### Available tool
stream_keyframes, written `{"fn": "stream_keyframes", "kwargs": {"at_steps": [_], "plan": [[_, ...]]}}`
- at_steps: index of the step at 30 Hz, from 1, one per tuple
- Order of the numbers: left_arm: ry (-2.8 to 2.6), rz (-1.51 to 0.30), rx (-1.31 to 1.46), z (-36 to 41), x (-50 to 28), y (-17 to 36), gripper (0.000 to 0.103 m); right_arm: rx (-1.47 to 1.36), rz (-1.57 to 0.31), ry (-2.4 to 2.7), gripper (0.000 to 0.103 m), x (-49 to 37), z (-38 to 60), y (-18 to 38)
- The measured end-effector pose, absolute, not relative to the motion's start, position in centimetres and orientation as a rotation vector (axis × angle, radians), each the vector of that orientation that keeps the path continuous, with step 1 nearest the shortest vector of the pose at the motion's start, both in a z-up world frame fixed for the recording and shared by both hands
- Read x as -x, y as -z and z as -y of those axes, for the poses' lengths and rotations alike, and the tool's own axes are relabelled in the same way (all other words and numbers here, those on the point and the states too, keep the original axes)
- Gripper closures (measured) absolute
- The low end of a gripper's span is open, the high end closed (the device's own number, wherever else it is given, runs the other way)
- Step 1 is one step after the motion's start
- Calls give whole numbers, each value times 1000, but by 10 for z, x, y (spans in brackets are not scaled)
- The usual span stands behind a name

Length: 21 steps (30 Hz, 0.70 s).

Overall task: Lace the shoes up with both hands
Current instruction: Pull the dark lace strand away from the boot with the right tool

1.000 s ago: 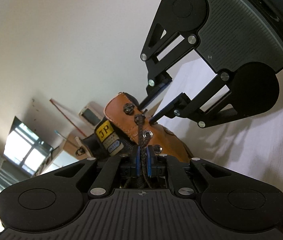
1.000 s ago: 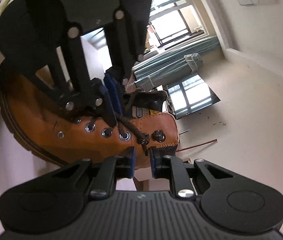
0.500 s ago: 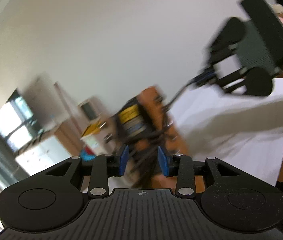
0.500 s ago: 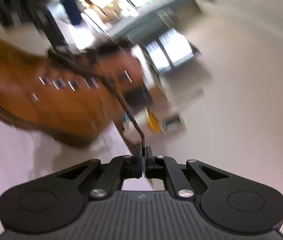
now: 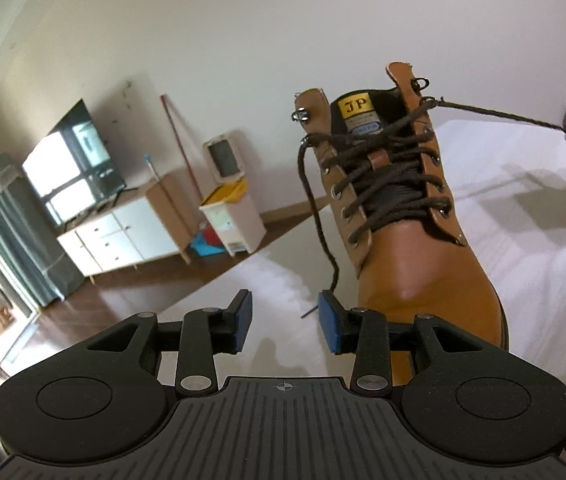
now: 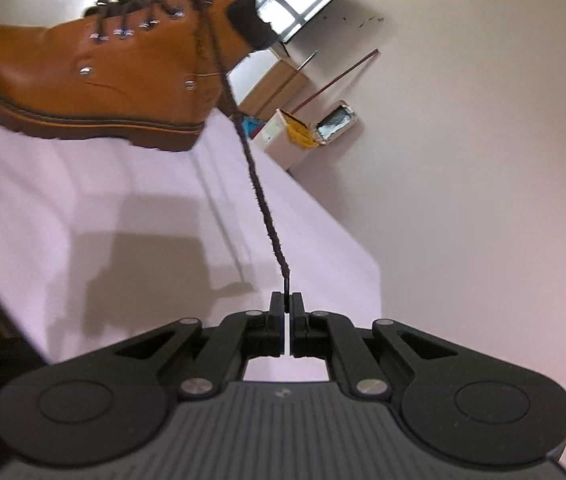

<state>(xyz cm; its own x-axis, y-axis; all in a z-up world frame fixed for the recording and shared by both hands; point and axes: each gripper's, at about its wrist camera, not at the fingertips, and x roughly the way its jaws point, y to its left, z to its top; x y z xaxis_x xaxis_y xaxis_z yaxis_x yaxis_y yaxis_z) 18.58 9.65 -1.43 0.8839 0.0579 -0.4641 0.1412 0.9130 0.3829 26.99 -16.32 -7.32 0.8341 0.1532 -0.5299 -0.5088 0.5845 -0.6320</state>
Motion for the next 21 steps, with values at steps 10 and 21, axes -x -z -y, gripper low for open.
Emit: {"fn": "stream_keyframes", "kwargs": {"at_steps": [10, 21], "plan": [[58, -509, -291, -106, -182, 17, 56, 837, -454, -405, 100, -259, 153, 63], [69, -522, -240, -119, -171, 22, 55, 845, -461, -394, 100, -216, 157, 58]]}}
